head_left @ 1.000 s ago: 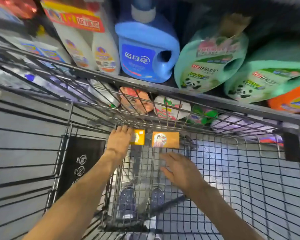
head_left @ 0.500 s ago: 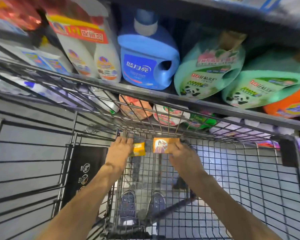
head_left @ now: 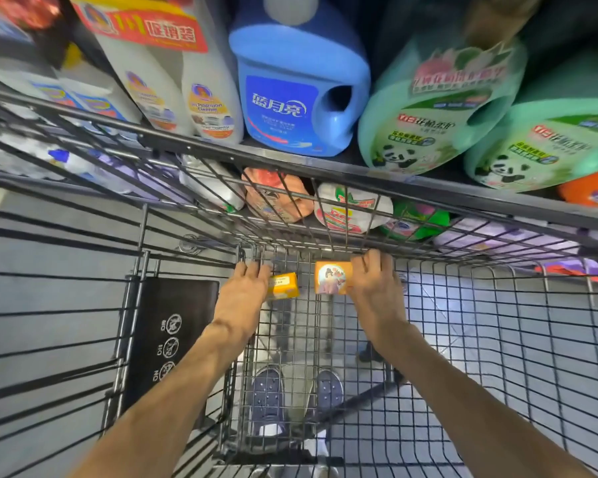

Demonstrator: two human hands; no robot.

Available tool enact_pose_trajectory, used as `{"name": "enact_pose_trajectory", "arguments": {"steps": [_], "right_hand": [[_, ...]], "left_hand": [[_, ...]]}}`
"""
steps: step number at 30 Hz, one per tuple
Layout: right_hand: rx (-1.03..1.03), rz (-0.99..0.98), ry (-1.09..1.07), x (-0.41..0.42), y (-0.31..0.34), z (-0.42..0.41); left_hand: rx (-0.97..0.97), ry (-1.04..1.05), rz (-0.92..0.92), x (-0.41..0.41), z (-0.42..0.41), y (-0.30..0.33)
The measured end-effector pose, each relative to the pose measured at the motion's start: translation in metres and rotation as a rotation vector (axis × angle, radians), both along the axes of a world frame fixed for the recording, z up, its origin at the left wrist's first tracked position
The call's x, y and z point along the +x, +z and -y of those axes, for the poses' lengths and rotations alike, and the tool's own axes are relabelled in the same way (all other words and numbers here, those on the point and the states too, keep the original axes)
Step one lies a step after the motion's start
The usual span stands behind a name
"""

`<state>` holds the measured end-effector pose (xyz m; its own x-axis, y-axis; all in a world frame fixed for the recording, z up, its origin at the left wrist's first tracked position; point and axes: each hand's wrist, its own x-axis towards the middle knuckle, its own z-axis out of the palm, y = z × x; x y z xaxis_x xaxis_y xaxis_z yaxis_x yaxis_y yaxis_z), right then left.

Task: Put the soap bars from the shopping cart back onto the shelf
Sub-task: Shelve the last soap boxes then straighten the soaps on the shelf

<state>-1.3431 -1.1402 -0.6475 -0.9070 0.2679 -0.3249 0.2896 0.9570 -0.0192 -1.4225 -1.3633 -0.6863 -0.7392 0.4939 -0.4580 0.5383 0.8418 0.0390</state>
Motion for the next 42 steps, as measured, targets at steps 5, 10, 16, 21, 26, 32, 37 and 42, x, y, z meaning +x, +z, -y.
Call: {"name": "enact_pose_trajectory", "arguments": {"steps": [5, 10, 16, 21, 26, 32, 37, 42], "right_hand": [[-0.14, -0.023, -0.037, 0.012, -0.008, -0.004], [-0.148, 0.067, 0.089, 0.018, -0.001, -0.017], [-0.259, 0.127, 0.023, 0.029, 0.042, -0.022], [-0.37, 0.064, -0.105, 0.054, 0.119, -0.031], [-0.451, 0.0, -0.26, 0.088, 0.232, -0.045], [-0.387, -0.189, -0.337, 0.15, 0.377, -0.071], [-0.382, -0.369, -0.458, 0.216, 0.468, -0.102], [-0.341, -0.501, -0.538, 0.293, 0.544, -0.143]], "left_hand": [[0.035, 0.064, 0.012, 0.004, -0.001, 0.004], [0.08, 0.036, 0.008, 0.007, -0.001, 0.017], [0.217, -0.027, 0.022, 0.01, -0.003, 0.062], [0.378, -0.064, -0.025, 0.011, -0.009, 0.14], [0.742, -0.233, -0.049, 0.018, -0.023, 0.248], [0.734, -0.353, -0.038, 0.035, -0.063, 0.387], [0.762, -0.562, -0.044, 0.052, -0.119, 0.49], [0.82, -0.681, -0.033, 0.086, -0.187, 0.575]]}}
